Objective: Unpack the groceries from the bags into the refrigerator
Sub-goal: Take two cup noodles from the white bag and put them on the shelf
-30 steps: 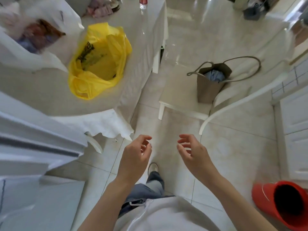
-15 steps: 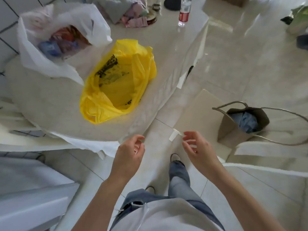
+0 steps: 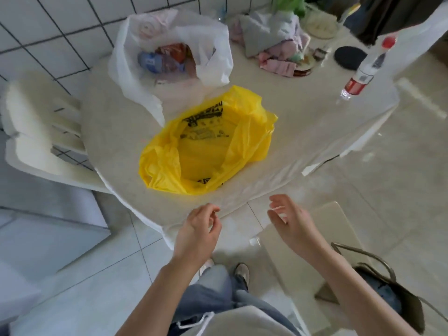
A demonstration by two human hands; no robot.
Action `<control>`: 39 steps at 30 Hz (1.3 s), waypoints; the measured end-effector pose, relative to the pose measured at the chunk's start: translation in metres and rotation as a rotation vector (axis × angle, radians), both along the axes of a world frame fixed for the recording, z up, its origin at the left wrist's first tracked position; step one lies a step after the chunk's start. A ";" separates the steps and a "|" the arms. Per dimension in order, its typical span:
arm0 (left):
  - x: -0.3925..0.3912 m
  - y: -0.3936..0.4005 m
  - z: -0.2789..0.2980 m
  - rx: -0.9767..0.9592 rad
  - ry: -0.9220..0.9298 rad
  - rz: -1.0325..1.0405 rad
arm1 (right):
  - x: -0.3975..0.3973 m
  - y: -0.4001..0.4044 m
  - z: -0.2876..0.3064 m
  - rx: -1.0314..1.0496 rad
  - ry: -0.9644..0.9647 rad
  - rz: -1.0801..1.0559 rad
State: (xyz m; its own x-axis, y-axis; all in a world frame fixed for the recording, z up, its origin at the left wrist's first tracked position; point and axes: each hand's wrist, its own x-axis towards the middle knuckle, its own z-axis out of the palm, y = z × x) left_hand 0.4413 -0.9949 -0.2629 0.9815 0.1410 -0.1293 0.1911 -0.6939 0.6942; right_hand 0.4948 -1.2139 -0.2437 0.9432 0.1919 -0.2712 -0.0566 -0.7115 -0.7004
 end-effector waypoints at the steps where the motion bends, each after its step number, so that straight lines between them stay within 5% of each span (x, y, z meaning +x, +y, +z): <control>1: 0.008 0.005 0.000 0.007 -0.005 0.028 | 0.014 0.003 0.001 -0.004 -0.017 0.033; 17: 0.182 0.140 0.009 0.164 -0.161 0.297 | 0.221 0.125 0.012 -0.023 -0.221 0.240; 27: 0.293 0.181 0.015 0.303 -0.167 0.179 | 0.350 0.177 0.020 -0.137 -0.329 0.373; 39: 0.455 0.232 -0.005 0.752 -0.107 -0.092 | 0.521 0.240 -0.003 -0.244 -0.490 0.666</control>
